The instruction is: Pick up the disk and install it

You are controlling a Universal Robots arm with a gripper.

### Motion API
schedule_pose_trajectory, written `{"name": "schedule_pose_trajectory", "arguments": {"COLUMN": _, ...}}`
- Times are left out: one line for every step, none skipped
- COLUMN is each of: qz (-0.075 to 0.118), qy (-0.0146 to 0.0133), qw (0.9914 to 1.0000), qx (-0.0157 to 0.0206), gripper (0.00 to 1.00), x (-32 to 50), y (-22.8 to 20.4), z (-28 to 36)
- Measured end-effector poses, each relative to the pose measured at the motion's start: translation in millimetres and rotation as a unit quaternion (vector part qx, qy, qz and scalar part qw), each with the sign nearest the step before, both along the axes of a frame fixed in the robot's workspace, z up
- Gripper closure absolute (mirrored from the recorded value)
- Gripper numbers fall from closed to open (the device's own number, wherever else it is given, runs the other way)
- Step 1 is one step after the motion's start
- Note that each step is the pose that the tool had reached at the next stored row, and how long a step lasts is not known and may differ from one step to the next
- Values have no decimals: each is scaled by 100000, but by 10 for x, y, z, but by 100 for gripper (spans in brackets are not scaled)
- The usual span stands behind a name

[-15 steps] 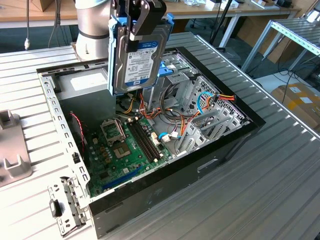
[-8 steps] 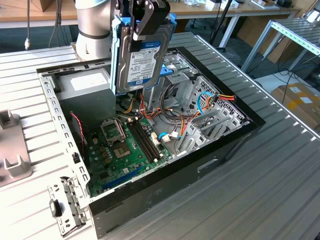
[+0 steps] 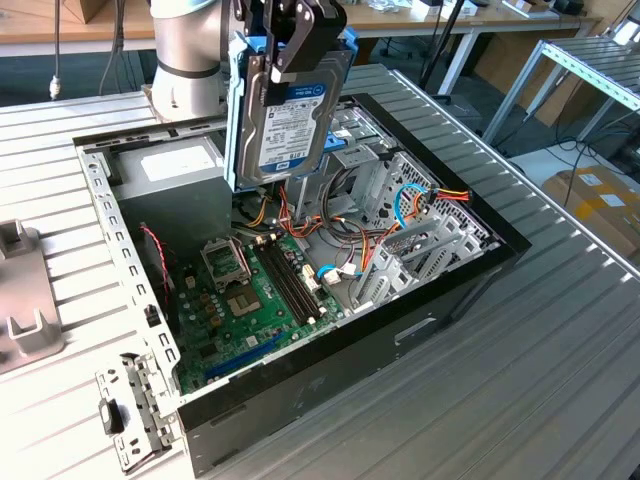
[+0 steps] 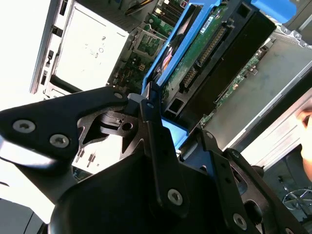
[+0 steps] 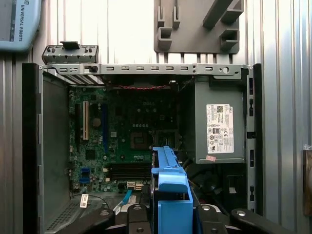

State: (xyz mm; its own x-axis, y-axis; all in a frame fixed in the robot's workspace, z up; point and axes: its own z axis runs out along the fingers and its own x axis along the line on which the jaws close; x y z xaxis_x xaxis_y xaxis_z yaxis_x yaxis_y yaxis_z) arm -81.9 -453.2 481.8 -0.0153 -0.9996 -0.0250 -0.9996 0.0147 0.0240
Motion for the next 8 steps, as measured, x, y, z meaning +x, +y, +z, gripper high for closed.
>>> {"name": "schedule_pose_trajectory", "arguments": {"qz": -2, "qy": -2, "qw": 100000, "qx": 4, "gripper": 63, "x": 2, "y": -6, "z": 0}}
{"name": "schedule_pose_trajectory", "arguments": {"qz": 0, "qy": 0, "qw": 100000, "qx": 4, "gripper": 63, "x": 4, "y": -15, "z": 0}}
{"name": "schedule_pose_trajectory", "arguments": {"qz": -1, "qy": -2, "qw": 100000, "qx": 7, "gripper": 63, "x": 6, "y": -24, "z": 0}}
{"name": "schedule_pose_trajectory", "arguments": {"qz": 0, "qy": -3, "qw": 100000, "qx": 15, "gripper": 63, "x": 7, "y": -38, "z": 0}}
{"name": "schedule_pose_trajectory", "arguments": {"qz": 0, "qy": -5, "qw": 100000, "qx": 24, "gripper": 63, "x": 9, "y": -48, "z": 0}}
{"name": "schedule_pose_trajectory", "arguments": {"qz": -1, "qy": -5, "qw": 100000, "qx": 31, "gripper": 63, "x": 10, "y": -62, "z": 0}}
{"name": "schedule_pose_trajectory", "arguments": {"qz": -1, "qy": -2, "qw": 100000, "qx": 35, "gripper": 63, "x": 11, "y": -71, "z": 0}}
{"name": "schedule_pose_trajectory", "arguments": {"qz": 0, "qy": -4, "qw": 100000, "qx": 42, "gripper": 63, "x": 13, "y": -86, "z": 0}}
